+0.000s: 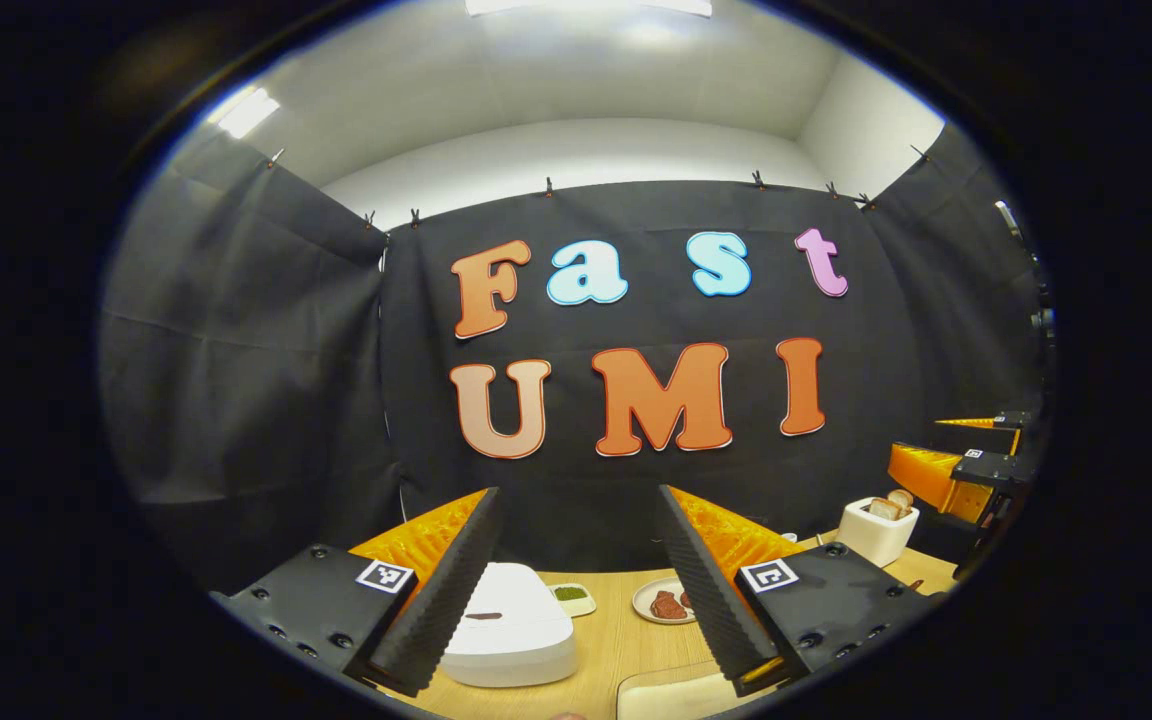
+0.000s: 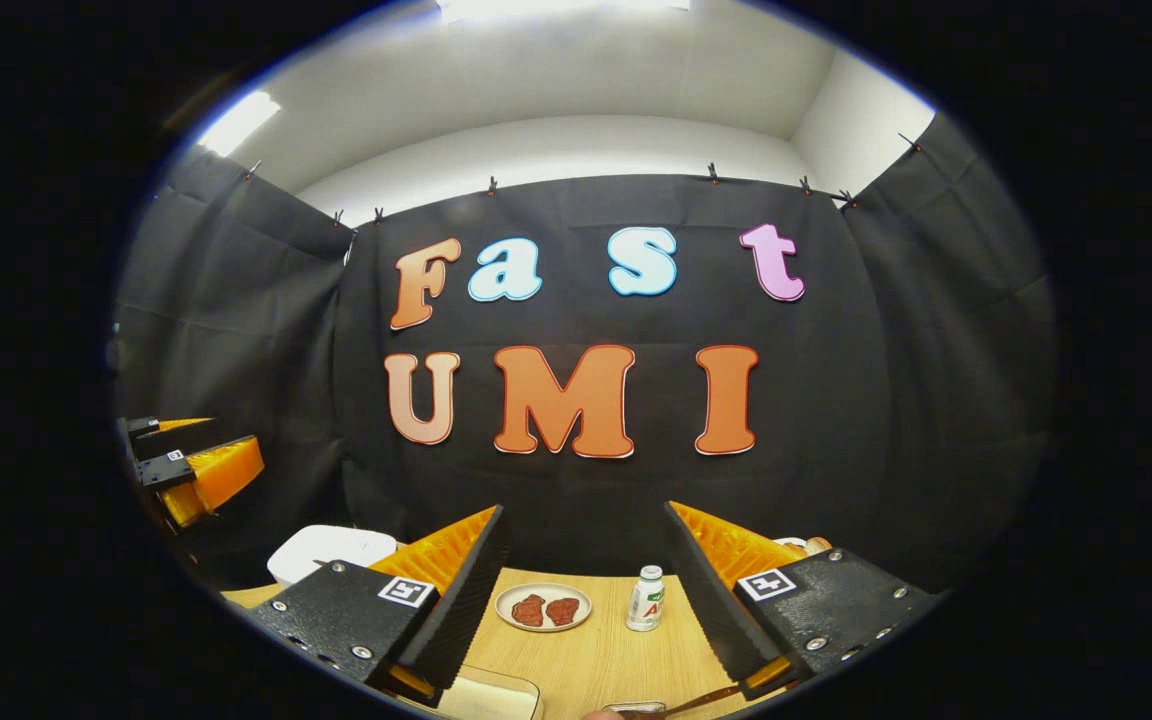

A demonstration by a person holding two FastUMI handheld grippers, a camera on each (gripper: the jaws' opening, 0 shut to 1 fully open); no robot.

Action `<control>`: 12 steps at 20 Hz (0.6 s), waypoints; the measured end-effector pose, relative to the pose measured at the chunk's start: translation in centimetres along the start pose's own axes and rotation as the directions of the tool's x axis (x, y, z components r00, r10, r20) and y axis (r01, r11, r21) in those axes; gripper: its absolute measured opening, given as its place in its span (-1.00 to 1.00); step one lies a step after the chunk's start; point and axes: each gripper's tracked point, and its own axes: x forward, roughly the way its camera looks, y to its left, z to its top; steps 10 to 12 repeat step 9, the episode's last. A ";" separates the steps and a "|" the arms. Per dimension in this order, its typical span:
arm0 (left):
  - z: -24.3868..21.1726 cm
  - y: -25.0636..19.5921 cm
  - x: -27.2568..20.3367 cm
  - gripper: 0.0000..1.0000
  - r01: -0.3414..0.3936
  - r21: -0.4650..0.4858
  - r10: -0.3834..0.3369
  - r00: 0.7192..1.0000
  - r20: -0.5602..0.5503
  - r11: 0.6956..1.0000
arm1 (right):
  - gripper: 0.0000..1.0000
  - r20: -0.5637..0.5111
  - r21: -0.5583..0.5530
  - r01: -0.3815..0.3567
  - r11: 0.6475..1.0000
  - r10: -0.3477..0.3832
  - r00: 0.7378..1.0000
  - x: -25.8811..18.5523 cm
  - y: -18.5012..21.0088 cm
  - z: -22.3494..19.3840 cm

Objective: Close the left gripper, press the button to open the rice cooker; take a wooden spoon from the chopstick holder with the right hand, scoop a spoonful of rice and pour it into the rice cooker, then put the wooden spoon back into the chopstick holder.

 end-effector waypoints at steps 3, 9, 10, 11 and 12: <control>-0.2 -0.1 0.0 1.00 0.013 0.011 -0.013 1.000 -0.013 1.000 | 0.89 -0.010 -0.006 0.013 1.000 -0.013 1.000 -0.1 -0.6 -0.3; -1.0 -2.2 1.1 1.00 0.057 0.060 -0.055 0.998 -0.037 0.997 | 0.89 -0.014 -0.012 0.013 1.000 -0.013 1.000 0.0 -0.9 -0.3; -1.0 -2.2 1.1 1.00 0.057 0.060 -0.055 0.998 -0.037 0.997 | 0.89 -0.014 -0.012 0.013 1.000 -0.013 1.000 0.0 -0.9 -0.3; -1.0 -2.2 1.1 1.00 0.057 0.060 -0.055 0.998 -0.037 0.997 | 0.89 -0.014 -0.012 0.013 1.000 -0.013 1.000 0.0 -0.9 -0.3; -1.0 -2.2 1.1 1.00 0.057 0.060 -0.055 0.998 -0.037 0.997 | 0.89 -0.014 -0.012 0.013 1.000 -0.013 1.000 0.0 -0.9 -0.3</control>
